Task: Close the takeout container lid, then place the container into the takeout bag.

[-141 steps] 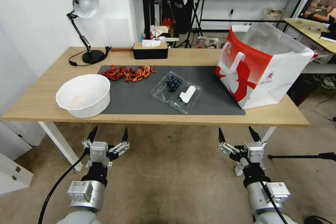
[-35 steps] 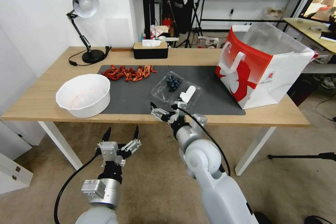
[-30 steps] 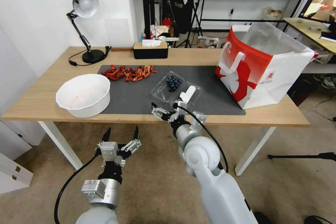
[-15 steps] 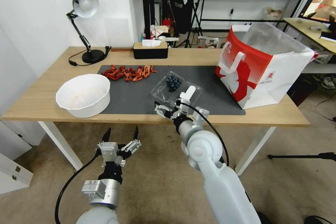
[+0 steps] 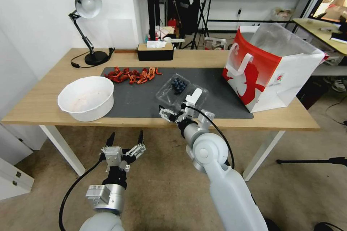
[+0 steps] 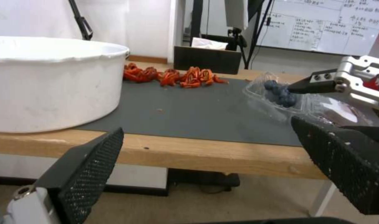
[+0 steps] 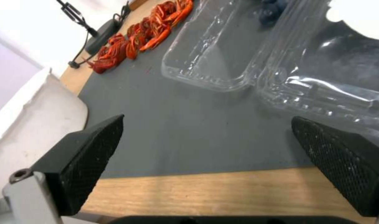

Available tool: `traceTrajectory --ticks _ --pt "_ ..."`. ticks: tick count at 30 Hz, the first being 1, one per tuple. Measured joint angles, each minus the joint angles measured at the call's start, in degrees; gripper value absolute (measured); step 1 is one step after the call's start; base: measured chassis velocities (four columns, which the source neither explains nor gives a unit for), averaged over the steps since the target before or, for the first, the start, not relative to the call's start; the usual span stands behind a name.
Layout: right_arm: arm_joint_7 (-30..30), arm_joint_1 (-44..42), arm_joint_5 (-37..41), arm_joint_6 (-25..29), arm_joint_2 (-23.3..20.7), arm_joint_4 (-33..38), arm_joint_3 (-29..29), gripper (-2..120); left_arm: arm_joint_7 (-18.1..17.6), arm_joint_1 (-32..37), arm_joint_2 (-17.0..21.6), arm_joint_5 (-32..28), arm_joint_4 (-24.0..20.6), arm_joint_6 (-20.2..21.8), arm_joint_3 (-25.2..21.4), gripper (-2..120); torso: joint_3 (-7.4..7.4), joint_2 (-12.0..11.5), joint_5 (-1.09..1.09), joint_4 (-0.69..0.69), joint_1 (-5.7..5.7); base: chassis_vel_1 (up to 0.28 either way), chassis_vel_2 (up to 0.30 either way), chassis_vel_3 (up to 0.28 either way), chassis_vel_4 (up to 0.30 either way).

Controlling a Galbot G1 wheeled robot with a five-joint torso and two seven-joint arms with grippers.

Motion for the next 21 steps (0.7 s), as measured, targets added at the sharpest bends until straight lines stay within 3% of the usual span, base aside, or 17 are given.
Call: traceTrajectory --ticks 21 --pt "0.41 0.58 2.43 0.04 -1.3 0.3 3.03 100 -0.11 -0.17 -0.12 -0.02 0.51 -0.2 0.4 100 0.0 0.0 0.0 0.0 0.0 0.0 0.0 0.0 0.0"
